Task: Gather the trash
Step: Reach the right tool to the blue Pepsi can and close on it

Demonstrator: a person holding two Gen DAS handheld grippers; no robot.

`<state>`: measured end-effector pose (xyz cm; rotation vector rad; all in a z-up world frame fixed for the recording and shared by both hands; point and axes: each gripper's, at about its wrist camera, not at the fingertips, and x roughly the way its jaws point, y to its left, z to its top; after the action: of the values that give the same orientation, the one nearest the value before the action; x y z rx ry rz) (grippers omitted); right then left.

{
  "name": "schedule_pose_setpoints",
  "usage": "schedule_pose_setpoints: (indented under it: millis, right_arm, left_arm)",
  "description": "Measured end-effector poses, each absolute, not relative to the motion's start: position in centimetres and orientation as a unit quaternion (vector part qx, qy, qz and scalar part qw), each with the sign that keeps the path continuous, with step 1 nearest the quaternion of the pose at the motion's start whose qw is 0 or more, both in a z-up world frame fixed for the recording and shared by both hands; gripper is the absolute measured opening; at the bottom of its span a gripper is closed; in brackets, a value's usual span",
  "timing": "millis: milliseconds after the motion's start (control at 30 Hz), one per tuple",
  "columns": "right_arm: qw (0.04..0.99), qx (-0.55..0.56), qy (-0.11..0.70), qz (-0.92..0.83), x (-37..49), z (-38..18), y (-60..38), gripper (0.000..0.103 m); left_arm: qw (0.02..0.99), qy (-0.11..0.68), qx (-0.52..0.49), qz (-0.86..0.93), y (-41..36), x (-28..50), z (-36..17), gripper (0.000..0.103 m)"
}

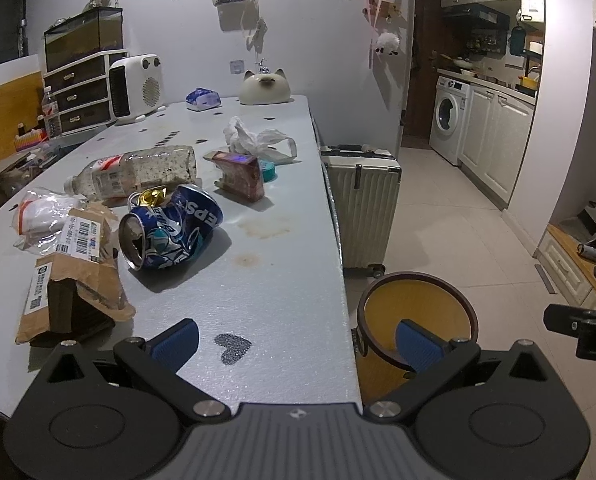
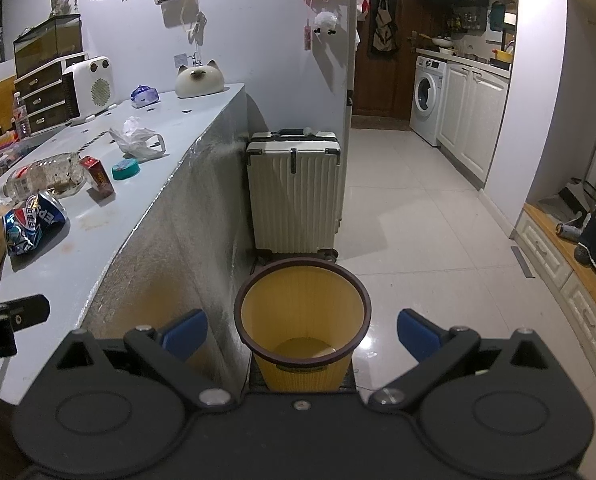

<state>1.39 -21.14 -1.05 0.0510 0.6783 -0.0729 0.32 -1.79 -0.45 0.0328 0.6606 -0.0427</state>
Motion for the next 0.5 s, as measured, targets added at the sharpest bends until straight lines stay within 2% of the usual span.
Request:
schedule_pose_setpoints:
  millis: [500]
  right_arm:
    - [0.950, -0.002, 0.310, 0.021, 5.8, -0.9, -18.4, 0.103]
  left_arm:
    - [0.953, 0.285, -0.007, 0.100, 6.0, 1.8, 0.9, 0.103]
